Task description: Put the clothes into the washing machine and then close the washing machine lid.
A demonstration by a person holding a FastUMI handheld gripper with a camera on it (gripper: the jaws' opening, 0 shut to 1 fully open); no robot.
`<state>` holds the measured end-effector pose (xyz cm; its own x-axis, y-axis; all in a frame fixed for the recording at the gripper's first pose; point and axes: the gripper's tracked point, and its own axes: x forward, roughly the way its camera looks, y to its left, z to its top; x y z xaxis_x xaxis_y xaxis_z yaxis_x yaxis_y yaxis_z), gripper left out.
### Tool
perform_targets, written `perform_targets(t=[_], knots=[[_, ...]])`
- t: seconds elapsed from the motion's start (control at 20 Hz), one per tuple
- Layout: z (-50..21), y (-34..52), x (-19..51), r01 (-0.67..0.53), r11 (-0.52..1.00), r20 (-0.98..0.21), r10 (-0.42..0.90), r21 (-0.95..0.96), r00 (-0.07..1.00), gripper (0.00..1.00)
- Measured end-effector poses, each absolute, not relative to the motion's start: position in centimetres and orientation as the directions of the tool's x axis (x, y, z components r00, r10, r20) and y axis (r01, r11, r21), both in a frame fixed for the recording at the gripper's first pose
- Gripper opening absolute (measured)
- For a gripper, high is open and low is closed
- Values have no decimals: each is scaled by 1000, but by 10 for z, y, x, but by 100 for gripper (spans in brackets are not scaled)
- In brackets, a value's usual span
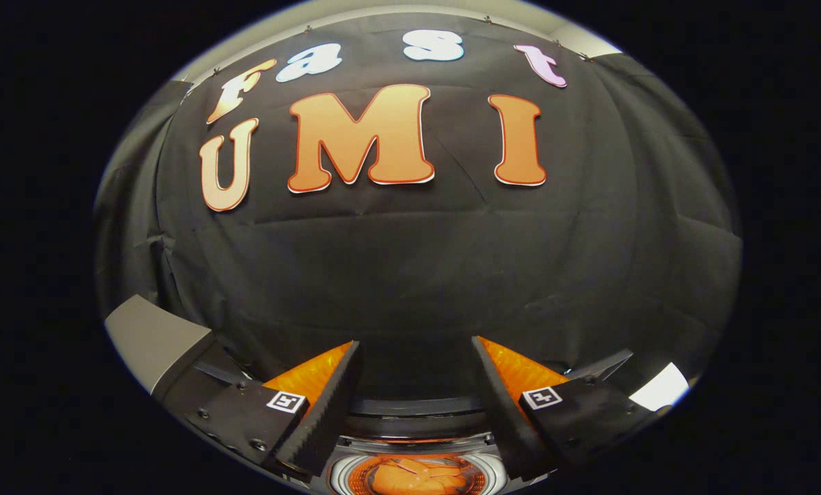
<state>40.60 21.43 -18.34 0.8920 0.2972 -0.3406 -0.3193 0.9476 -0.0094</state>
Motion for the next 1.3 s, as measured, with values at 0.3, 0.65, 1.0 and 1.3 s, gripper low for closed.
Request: perform_targets(t=[0.3,0.65,1.0,1.3], knots=[[-187,205,377,-317,948,-347,294,-9,891,99],[-198,193,340,-304,953,-360,280,-12,890,99],[-229,179,294,-294,955,-418,279,31,864,99],[-257,168,263,-293,955,-441,277,33,854,98]])
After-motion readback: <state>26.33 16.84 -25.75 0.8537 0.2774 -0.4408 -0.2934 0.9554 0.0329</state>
